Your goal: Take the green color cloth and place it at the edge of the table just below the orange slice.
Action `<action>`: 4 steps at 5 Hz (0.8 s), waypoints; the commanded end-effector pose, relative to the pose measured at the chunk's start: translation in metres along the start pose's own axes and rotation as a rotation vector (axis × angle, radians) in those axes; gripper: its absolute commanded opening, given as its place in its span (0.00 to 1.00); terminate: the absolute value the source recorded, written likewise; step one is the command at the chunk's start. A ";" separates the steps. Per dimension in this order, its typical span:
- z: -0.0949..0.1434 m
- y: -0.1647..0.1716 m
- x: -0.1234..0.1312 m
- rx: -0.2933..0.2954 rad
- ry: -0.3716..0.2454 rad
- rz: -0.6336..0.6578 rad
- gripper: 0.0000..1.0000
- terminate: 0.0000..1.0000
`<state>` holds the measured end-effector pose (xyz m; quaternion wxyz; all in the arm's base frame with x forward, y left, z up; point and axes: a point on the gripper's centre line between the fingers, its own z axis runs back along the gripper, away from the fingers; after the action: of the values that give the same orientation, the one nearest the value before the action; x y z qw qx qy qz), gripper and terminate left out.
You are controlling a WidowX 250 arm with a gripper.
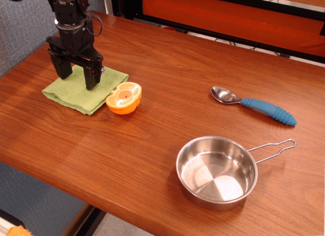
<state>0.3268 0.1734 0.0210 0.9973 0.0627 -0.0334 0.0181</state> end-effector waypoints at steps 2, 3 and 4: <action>0.010 0.001 -0.018 0.035 0.035 0.025 1.00 0.00; 0.009 -0.005 -0.039 0.058 0.084 0.045 1.00 0.00; 0.011 -0.010 -0.057 0.084 0.108 0.071 1.00 0.00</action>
<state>0.2650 0.1597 0.0138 0.9930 0.0949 0.0361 0.0607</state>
